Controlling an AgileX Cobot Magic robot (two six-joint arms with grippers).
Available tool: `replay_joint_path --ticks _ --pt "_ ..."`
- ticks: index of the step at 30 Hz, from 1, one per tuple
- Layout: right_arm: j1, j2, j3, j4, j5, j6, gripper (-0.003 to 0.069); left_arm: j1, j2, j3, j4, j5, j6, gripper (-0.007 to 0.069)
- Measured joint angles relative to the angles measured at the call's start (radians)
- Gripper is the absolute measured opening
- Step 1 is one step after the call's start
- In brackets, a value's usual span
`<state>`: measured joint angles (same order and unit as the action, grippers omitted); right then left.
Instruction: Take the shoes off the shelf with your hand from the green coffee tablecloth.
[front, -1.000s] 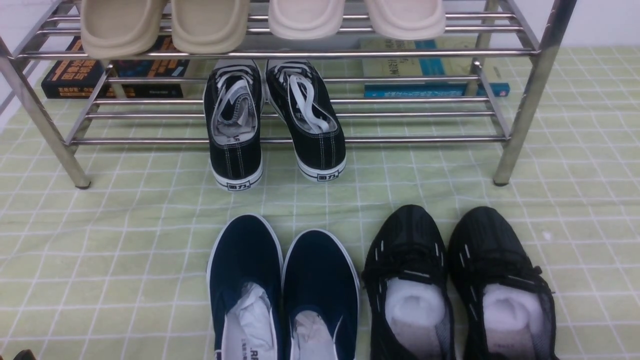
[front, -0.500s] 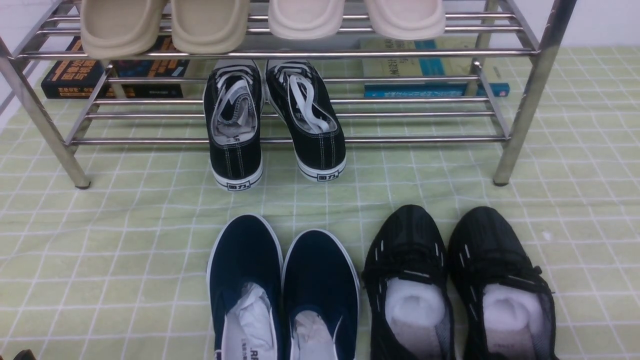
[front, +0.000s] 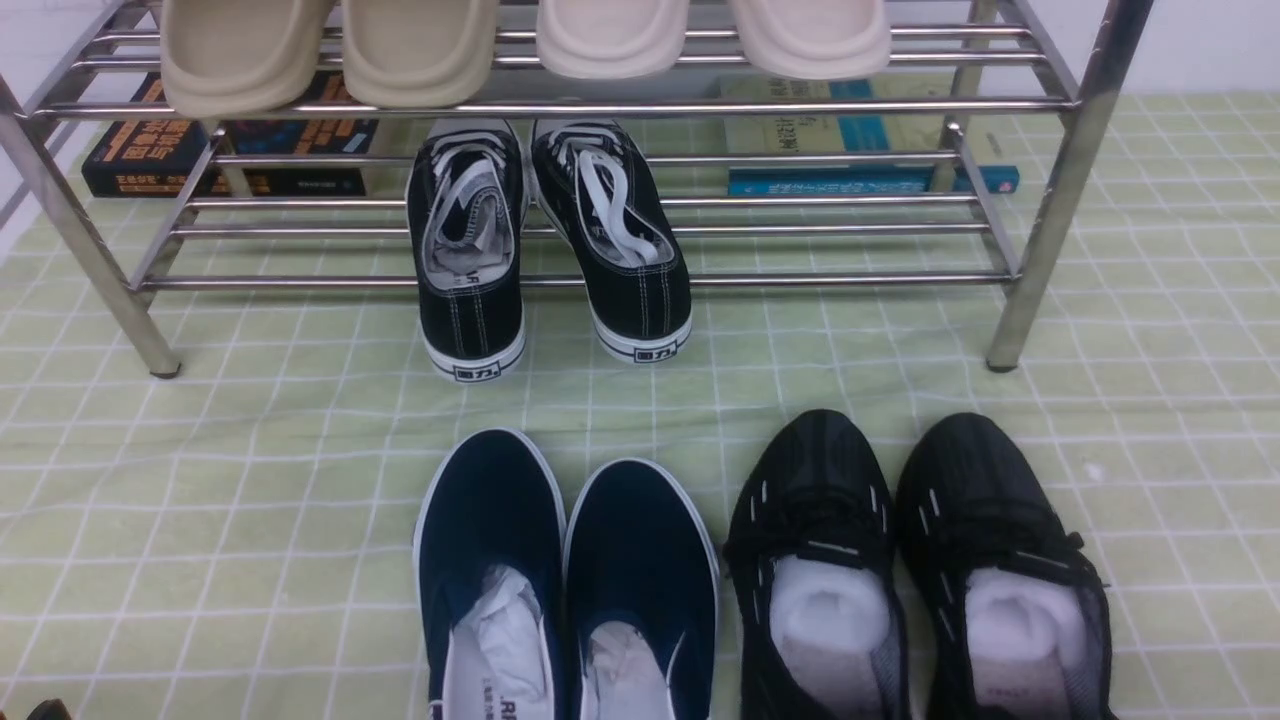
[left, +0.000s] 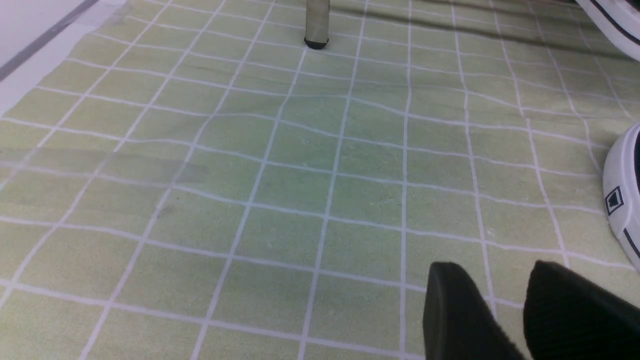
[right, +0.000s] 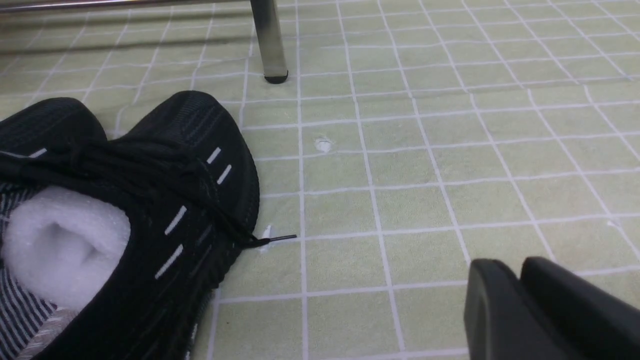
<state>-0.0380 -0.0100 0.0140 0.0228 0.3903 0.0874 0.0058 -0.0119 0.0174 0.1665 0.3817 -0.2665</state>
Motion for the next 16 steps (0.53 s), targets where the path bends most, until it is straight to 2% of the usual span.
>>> replay_joint_path --ticks 16 --pt "0.0 0.0 0.0 0.0 0.0 0.0 0.0114 0.0 0.0 0.0 0.0 0.0 0.0 0.0242"
